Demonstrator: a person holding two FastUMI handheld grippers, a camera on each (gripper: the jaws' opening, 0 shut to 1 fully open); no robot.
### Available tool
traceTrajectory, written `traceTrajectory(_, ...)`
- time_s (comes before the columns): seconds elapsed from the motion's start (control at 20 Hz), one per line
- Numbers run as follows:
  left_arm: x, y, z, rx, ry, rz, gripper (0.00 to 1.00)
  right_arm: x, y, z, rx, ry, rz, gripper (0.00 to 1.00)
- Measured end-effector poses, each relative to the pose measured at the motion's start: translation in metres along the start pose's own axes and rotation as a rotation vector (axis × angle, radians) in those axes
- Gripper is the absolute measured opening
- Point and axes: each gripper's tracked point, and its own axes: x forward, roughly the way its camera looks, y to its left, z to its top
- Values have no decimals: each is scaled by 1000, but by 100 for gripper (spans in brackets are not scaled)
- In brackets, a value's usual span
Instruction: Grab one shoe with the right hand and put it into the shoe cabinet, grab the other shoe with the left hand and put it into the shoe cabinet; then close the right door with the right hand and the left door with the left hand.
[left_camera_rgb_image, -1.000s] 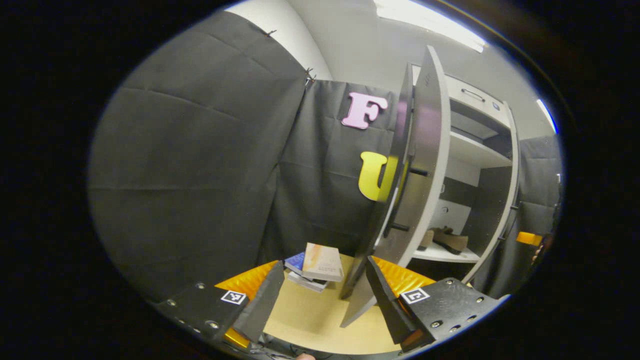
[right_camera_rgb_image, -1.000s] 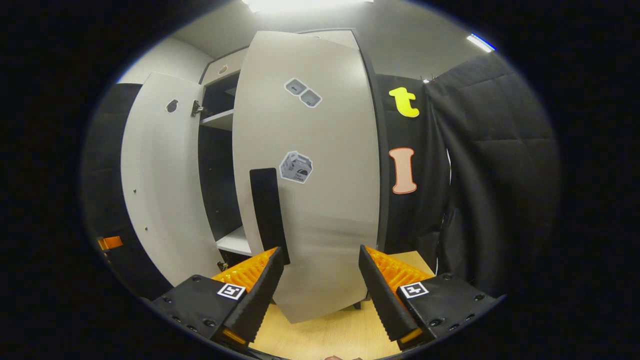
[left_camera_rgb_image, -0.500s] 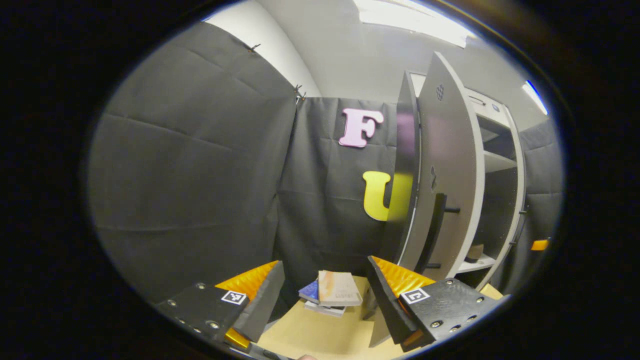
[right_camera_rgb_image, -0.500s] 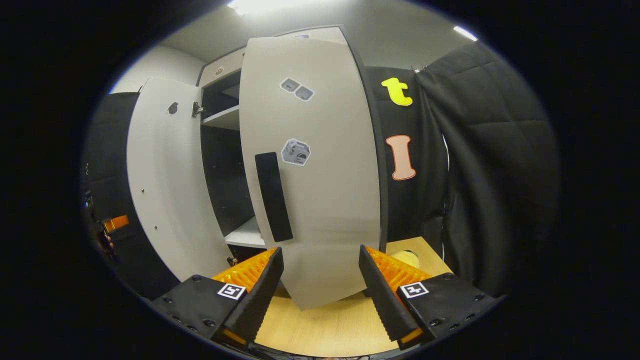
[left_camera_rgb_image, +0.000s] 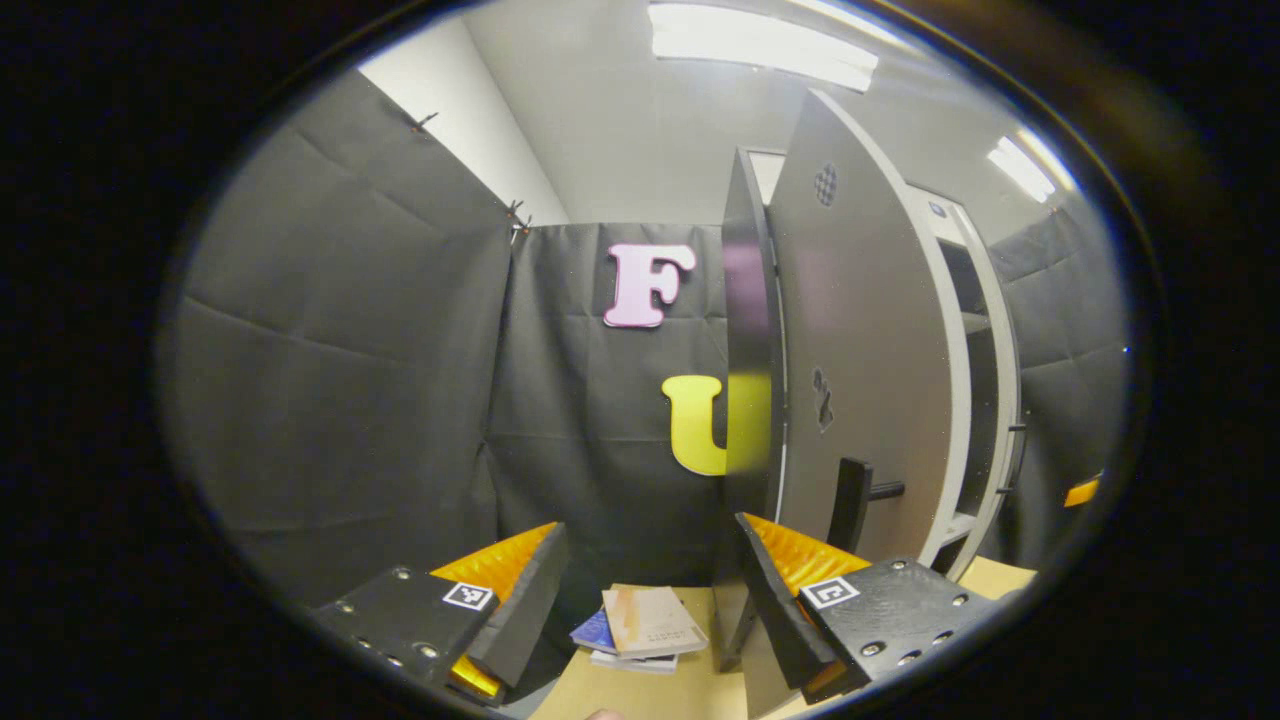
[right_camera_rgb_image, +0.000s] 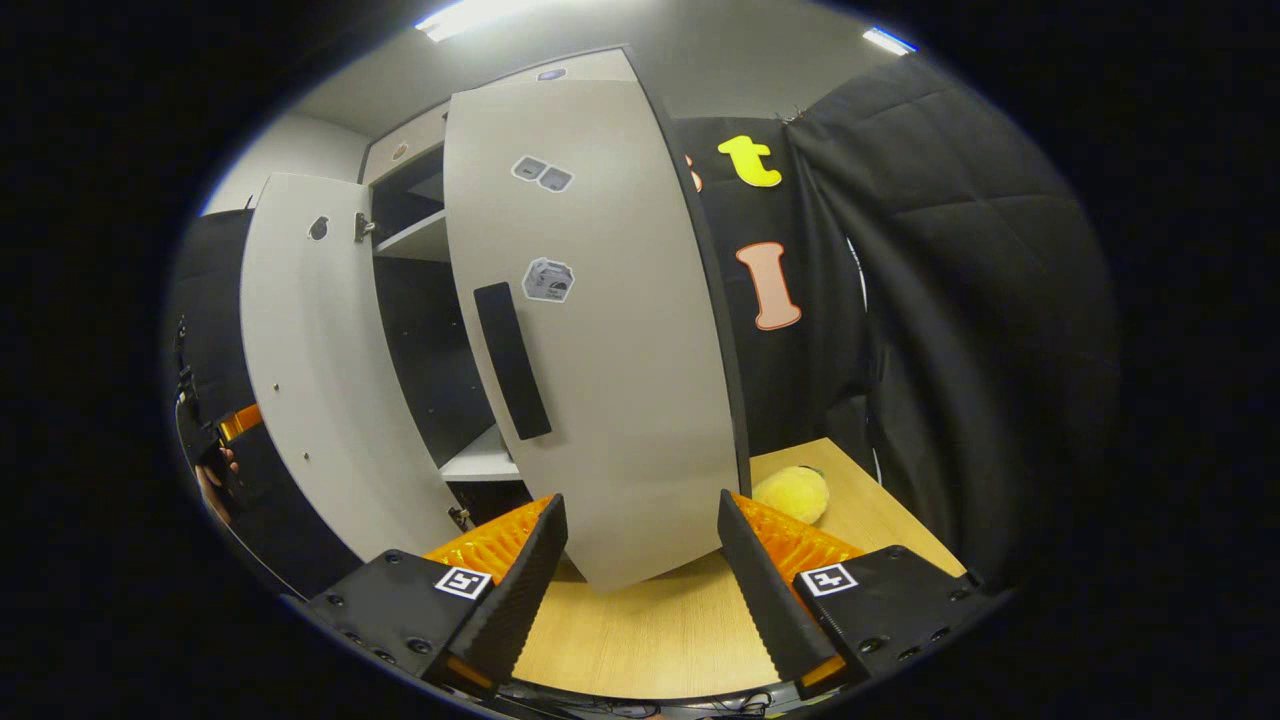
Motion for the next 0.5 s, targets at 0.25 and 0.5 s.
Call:
traceTrajectory(0.25, 28, -28, -6, 4, 20, -74, 100, -9, -23, -7, 15, -5, -66, 96)
traceTrajectory(0.5, 22, -35, -1, 61, 37, -73, 99, -4, -32, -19, -2, 22, -100, 96)
